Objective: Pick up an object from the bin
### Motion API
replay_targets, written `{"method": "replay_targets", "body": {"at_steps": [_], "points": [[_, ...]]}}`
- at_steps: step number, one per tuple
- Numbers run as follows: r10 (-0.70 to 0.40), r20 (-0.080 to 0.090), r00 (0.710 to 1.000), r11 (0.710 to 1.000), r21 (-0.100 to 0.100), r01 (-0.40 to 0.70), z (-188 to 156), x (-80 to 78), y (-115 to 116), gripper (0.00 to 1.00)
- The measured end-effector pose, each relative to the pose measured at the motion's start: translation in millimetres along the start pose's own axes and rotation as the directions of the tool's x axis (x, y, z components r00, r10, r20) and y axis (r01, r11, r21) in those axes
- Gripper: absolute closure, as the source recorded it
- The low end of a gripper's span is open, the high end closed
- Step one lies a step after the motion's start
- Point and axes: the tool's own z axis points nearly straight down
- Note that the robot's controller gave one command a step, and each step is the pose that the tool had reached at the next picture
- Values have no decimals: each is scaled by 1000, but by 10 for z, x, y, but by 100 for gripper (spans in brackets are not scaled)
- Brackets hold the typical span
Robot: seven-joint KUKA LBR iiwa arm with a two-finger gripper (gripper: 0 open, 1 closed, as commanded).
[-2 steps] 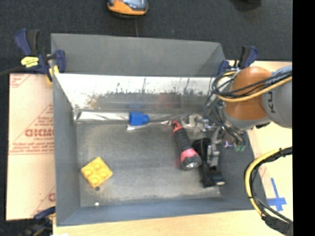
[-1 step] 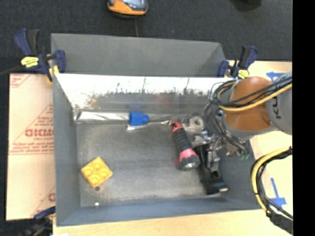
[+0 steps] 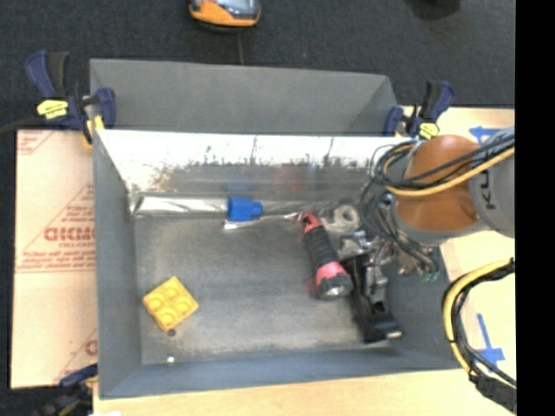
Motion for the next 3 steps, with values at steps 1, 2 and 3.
{"method": "replay_targets", "body": {"at_steps": [1,2,3], "points": [[-88,6,996,996,3,88,-2,-11,-2,100],[-185,11,983,983,8,185,-10,-19,85,100],[-185,11,983,983,9,185,-10,-19,85,100]]}}
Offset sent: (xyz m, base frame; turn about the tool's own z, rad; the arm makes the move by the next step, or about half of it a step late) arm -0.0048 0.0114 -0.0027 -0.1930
